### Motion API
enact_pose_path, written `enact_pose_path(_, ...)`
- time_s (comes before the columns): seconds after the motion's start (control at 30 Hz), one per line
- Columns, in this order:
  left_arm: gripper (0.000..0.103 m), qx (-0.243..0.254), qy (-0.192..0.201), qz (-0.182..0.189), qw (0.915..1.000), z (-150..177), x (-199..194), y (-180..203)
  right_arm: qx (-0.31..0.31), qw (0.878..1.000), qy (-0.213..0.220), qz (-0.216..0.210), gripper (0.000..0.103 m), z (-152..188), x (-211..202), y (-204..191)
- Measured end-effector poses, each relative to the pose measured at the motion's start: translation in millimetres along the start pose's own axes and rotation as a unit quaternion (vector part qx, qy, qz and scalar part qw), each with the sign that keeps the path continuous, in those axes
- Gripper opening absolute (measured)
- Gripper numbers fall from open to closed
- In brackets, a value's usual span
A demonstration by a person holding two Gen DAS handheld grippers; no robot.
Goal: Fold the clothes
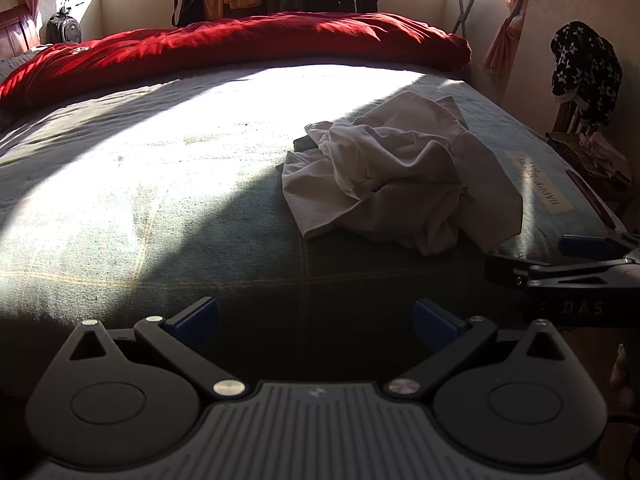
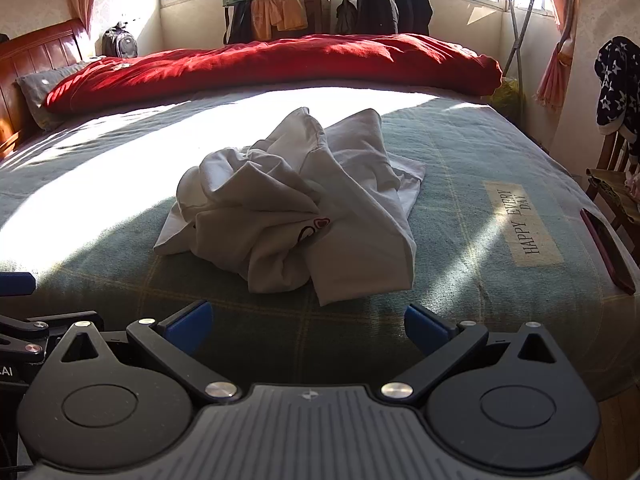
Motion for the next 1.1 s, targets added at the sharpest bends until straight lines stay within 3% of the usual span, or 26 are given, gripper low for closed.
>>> enact_pose_path(1.1,0.103,-0.009,-0.004,-0.004,0.9999,-3.2,5.4,-5.1,-0.001,1.0,0.0,0.004,0.103,-2.7,1.7,2.3)
Point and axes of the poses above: each gripper's, at about its wrist camera, not at the fingertips, and x roughly the way its jaws point, y to its right, z to its underside, the point moved 10 cm from there along x, roughly the way its jaws point, and after that the axes turned 8 degrees about -y, right-handed, at the moved point
